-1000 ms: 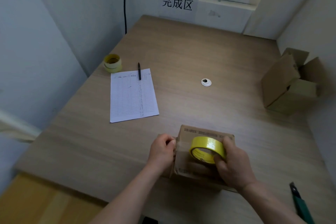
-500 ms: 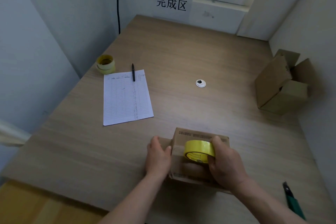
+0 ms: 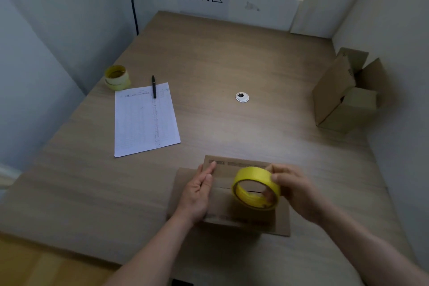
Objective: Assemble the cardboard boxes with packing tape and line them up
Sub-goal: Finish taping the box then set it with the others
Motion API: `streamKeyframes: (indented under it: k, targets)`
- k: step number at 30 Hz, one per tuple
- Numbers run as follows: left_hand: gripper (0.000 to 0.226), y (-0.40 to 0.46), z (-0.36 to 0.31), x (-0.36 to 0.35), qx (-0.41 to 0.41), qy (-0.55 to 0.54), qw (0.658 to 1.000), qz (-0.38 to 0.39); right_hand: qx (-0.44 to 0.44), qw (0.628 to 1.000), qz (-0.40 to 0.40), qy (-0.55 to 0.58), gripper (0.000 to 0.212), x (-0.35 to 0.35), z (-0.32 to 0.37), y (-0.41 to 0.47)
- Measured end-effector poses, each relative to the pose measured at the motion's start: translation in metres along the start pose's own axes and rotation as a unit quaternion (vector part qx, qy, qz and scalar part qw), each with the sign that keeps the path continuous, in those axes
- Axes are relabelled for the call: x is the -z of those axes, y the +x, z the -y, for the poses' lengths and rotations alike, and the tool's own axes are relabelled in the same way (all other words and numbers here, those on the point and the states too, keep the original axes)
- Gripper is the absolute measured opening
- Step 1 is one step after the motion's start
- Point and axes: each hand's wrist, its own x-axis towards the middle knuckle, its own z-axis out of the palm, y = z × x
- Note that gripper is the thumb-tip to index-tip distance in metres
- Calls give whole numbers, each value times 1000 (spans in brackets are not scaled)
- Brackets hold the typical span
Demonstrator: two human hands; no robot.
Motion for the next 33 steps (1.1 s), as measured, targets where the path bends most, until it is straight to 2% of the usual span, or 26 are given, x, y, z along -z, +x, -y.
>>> streamKeyframes:
  k: [1,2,3,4,5,6,9,14,17,19,21,23,25,26,28,30,33]
  targets:
    - [36,0,1,0,5,2,1000,3,10,997,-18,-73,25,14,4,-3]
    - [34,0,1,0,10,3,1000,2,30,977,-28,-211,26,28,8,-5]
    - [32,0,2,0,14,3,1000,-3,38,921,-27,-388,26,41,11,-6]
    - [31,0,2,0,15,5,1000,-10,47,843,-22,-536,25,47,13,-7]
    - [30,0,3,0,17,7,1000,-12,44,792,-21,-609,25,49,14,-10]
    - [31,-1,4,0,20,10,1000,-10,27,783,-20,-621,25,48,12,-13]
    - [34,-1,4,0,28,9,1000,-11,-18,806,-21,-591,24,37,2,-17]
    - [36,-1,2,-1,22,1,1000,-17,-40,805,-67,-589,34,36,-18,-12]
    - [45,-1,3,-1,18,4,1000,-13,-58,821,-80,-563,46,34,-31,-6]
    - [55,-1,3,-1,13,17,1000,-10,-68,846,-76,-524,64,36,-40,-2]
    - [57,1,3,-1,14,41,999,-4,-56,860,-64,-503,88,41,-39,3]
    - [53,4,-1,2,-1,96,995,11,-7,846,-24,-533,101,44,-33,12]
    - [53,11,-10,6,-21,186,981,45,25,840,38,-540,96,39,-33,19]
    - [57,17,-15,6,-17,227,972,62,19,849,52,-526,91,34,-37,19]
    - [65,31,-24,5,39,293,954,47,4,877,9,-481,86,25,-51,12]
    - [56,46,-34,2,82,360,929,-13,-10,887,-74,-456,88,16,-63,-2]
    - [40,58,-42,-11,50,359,932,-9,-66,880,-192,-429,89,3,-76,-24]
